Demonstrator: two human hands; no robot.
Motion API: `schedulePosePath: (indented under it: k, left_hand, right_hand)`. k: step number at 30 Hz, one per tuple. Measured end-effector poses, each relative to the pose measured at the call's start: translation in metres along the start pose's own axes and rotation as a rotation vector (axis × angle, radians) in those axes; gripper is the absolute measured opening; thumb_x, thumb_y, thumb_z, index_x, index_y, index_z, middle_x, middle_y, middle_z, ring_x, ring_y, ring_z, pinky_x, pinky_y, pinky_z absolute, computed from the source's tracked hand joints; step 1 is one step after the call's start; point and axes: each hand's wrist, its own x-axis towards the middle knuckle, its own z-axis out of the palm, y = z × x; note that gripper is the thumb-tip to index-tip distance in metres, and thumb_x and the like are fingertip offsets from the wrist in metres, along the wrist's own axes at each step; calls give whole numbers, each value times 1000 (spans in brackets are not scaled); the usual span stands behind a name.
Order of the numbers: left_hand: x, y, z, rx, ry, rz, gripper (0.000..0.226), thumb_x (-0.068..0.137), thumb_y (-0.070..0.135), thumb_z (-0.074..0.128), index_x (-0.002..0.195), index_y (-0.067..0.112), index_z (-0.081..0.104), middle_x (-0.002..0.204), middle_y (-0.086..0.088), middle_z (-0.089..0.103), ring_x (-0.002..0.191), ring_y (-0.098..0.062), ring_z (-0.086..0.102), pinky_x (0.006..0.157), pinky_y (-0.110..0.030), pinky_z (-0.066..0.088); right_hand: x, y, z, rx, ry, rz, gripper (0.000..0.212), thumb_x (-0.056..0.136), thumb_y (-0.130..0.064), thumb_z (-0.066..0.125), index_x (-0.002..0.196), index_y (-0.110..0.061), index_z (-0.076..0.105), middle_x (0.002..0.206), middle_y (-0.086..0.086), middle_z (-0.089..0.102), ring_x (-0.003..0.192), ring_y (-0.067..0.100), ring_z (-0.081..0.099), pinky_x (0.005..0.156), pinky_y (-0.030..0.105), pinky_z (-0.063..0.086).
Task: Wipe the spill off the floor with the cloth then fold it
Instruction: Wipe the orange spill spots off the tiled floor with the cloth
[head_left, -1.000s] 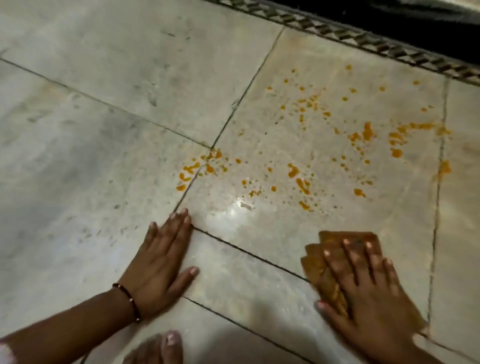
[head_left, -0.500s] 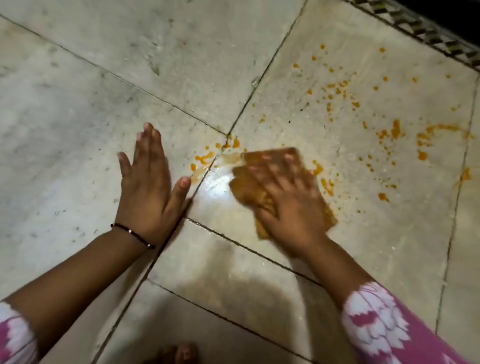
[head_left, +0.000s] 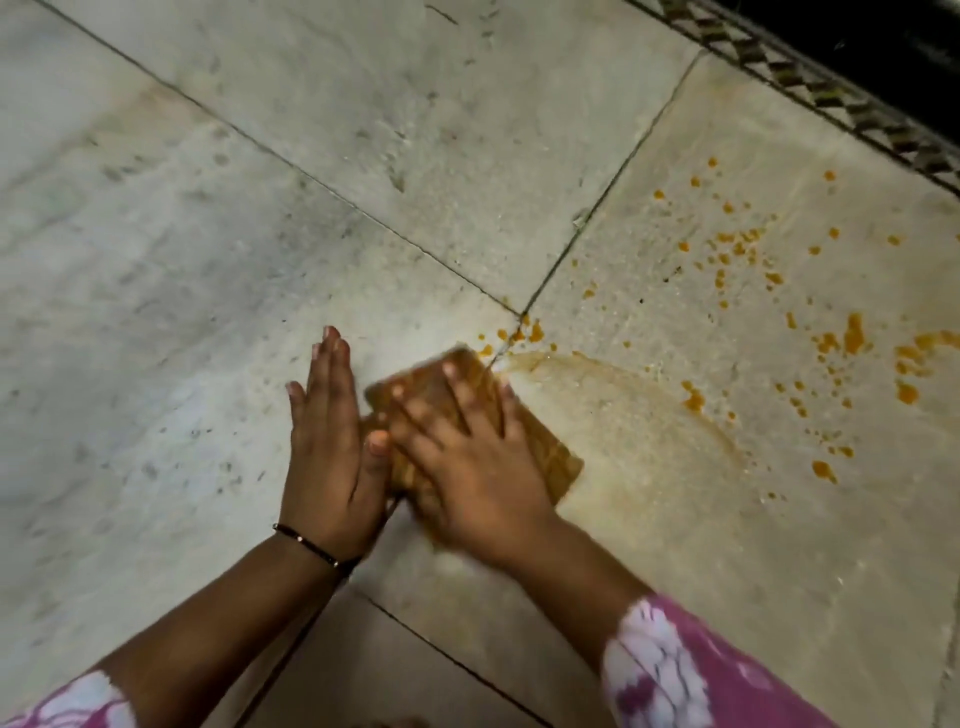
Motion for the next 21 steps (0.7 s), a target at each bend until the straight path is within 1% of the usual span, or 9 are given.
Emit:
schedulePosePath:
  k: [2, 4, 8, 11, 13, 15, 18, 20, 21]
  left_hand:
    - [0, -2, 1, 61, -31, 13, 84, 90, 68, 1, 151, 10, -3, 160, -7, -2, 147, -18, -2, 118, -40, -7]
    - [-2, -4, 2, 169, -79, 32, 84, 91, 67, 1, 151, 9, -4, 160, -8, -5, 147, -20, -4, 118, -42, -6]
    - [-2, -6, 4, 336, -203, 89, 82, 94, 63, 5, 151, 4, 2, 160, -11, -2, 147, -21, -4, 117, -45, -4]
    - [-1, -6, 5, 397, -234, 141, 80, 95, 62, 7, 151, 4, 5, 159, -13, 2, 147, -21, -3, 117, -45, -3]
    - [-1, -5, 6, 404, -228, 135, 80, 95, 61, 6, 151, 4, 5, 159, -13, 2, 147, -21, -3, 117, -45, -4]
    - [-2, -5, 6, 409, -214, 121, 80, 95, 61, 5, 150, 3, 7, 159, -14, 3, 147, -22, -2, 117, -46, -3]
    - [-2, -6, 5, 410, -206, 128, 80, 96, 60, 6, 150, 2, 9, 159, -15, 5, 147, -23, -1, 117, -47, -3]
    - [-3, -6, 5, 425, -209, 140, 79, 96, 59, 7, 150, 2, 10, 159, -15, 5, 147, -23, -1, 117, -46, -3]
    - [-2, -6, 5, 449, -214, 151, 79, 96, 59, 8, 150, 2, 10, 159, -15, 5, 147, -23, 0, 117, -46, -2]
  right_hand:
    - [44, 31, -12, -11, -3, 107, 58, 88, -45, 42, 145, -38, 31, 156, -11, 23, 147, 27, 1, 113, 58, -1]
    - [56, 74, -24, 44, 3, 287, 60, 90, -48, 43, 146, -42, 24, 158, -14, 15, 146, 23, -7, 114, 53, -4]
    - [-20, 130, -29, 88, 79, 597, 64, 84, -59, 27, 145, -45, 25, 157, -16, 16, 146, 22, -3, 115, 54, 4]
    - [-89, 104, -11, 35, 81, 717, 65, 84, -55, 26, 146, -38, 30, 156, -10, 23, 145, 27, 5, 113, 59, 11]
    - [-107, 65, 0, 0, 71, 665, 66, 79, -49, 34, 144, -32, 36, 153, -5, 31, 142, 34, 17, 110, 60, 15]
    - [-94, 29, 7, -10, 59, 513, 68, 74, -47, 41, 140, -29, 42, 148, -3, 40, 138, 36, 24, 106, 58, 17]
    - [-37, 10, 10, -43, 64, 277, 67, 78, -47, 42, 142, -27, 41, 149, -3, 40, 140, 36, 22, 105, 63, 16]
    - [5, 29, -2, -34, 72, 236, 65, 83, -44, 42, 145, -26, 36, 152, -2, 35, 143, 37, 19, 107, 67, 16]
    - [22, 47, -10, -13, 53, 264, 64, 87, -42, 42, 148, -27, 29, 155, -2, 29, 144, 36, 12, 109, 67, 11]
